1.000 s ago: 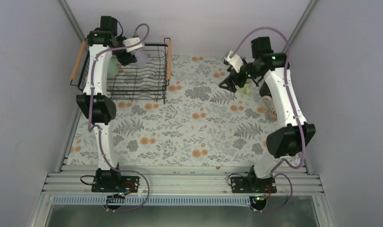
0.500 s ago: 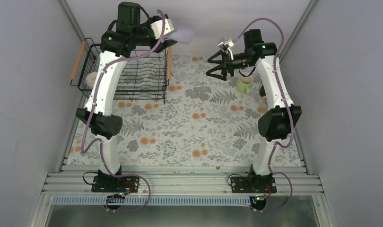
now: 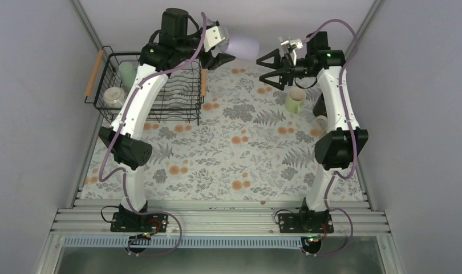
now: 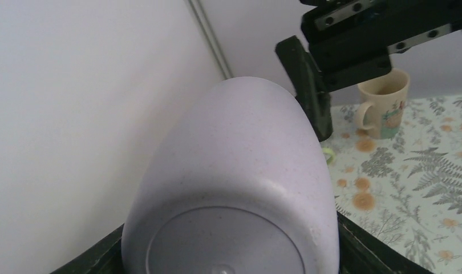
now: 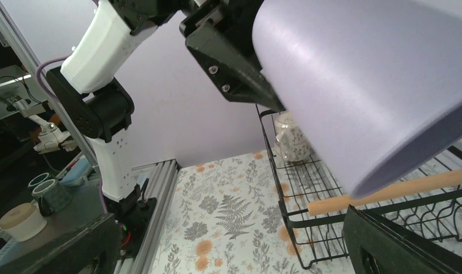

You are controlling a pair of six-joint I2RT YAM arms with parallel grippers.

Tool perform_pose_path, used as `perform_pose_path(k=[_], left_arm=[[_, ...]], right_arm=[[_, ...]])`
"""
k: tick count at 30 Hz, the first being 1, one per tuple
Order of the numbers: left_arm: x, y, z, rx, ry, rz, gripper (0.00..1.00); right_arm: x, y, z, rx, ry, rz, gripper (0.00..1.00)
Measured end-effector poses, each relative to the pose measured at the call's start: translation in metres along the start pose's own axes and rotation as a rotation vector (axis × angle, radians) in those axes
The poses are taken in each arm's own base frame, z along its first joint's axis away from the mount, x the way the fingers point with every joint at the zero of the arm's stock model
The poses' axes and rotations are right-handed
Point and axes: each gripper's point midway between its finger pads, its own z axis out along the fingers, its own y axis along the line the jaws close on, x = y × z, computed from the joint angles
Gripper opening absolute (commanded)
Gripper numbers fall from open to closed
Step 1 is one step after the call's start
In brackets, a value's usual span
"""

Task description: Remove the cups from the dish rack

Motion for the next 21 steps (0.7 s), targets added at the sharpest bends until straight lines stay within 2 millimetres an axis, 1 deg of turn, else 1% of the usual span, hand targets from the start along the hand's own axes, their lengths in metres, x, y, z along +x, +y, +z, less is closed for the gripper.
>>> perform_pose_path(k=[2,6,13,18,21], left_arm=[[-0.002,-0.004,0.003,0.017,-0.014,-0.012,0.49],[-0.010,-0.004,0.003,0.026,-0.052,-0.022,0.49],[-0.016,-0.006,0.004,0.045,-0.083,-0.031,0.47],[-0.009,-0.013,0.013,0.069,-0.081,-0.048,0.46],[-0.005,-0.021,0.022,0.090,-0.072,-0.058,0.46]], right_arm=[[-0.004,-0.003,-0.005,0.004,-0.014,-0.009,1.00],[-0.009,-0.011,-0.013,0.015,-0.035,-0.011,1.00],[-0.006,-0.025,-0.033,0.055,-0.058,0.021,1.00],[0.000,-0.025,-0.034,0.058,-0.069,0.069,1.00],[-0.007,-0.022,-0.035,0.057,-0.074,0.052,1.00]])
